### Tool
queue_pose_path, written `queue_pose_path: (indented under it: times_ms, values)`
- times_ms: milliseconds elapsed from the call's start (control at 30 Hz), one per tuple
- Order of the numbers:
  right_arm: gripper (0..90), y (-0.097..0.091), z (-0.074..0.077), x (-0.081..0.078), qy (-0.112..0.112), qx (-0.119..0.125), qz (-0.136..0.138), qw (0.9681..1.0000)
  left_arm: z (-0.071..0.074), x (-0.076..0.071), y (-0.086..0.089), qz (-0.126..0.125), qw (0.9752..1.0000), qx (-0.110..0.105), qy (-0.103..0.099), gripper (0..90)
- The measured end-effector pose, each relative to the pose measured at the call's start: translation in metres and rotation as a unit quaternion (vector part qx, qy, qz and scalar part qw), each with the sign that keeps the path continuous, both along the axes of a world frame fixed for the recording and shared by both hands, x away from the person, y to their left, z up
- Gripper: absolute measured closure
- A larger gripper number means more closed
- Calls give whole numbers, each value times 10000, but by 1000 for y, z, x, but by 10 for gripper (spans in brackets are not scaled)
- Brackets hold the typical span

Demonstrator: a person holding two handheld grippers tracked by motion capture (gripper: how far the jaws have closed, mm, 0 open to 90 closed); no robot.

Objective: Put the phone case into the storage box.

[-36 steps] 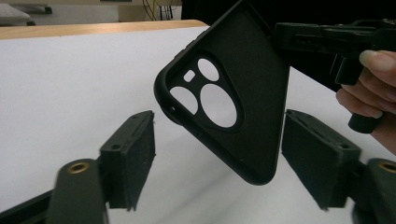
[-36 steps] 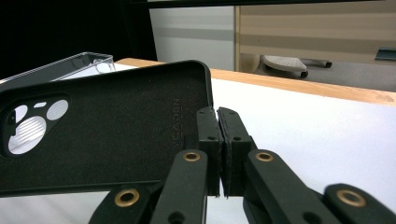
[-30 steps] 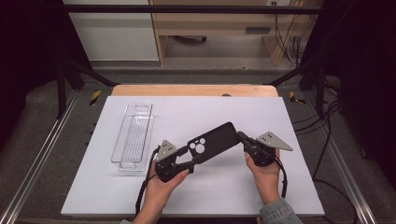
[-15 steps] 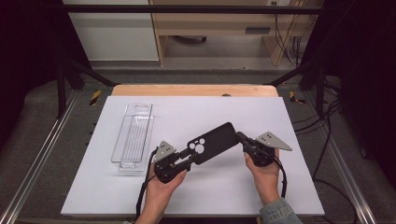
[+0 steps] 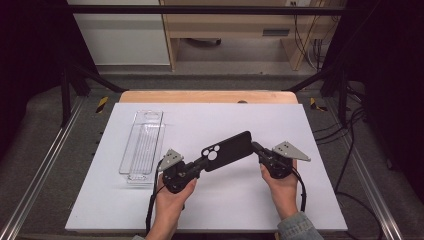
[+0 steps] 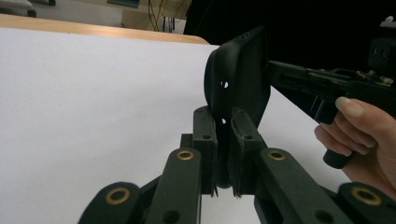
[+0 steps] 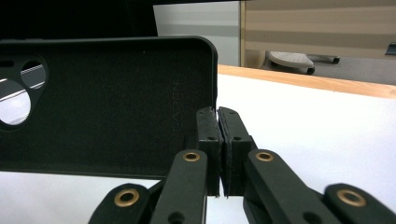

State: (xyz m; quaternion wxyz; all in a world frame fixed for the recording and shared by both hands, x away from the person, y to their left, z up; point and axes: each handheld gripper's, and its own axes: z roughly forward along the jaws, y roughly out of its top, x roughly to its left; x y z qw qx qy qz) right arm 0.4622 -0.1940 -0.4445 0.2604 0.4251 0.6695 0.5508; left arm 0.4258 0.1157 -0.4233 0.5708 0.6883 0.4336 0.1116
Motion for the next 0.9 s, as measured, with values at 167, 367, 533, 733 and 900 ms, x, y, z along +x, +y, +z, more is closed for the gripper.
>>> queue_pose_path:
  times_ms: [167,367,533,733,900]
  values:
    - [880,0,-1,1,70,82,69,9999,2,1,1,-17,9999,41,-103,829]
    - [745,1,-4,2,184,276,148,9993,8,2,7,125,9991,160,-369,834]
    - [589,1,-2,-3,103,326,245,9991,15,6,12,243,9980,307,-487,834]
    - [347,-1,-2,-2,135,328,254,9990,20,12,13,309,9970,444,-546,834]
    - [216,-7,-4,2,303,318,39,9990,27,12,18,350,9950,683,-637,834]
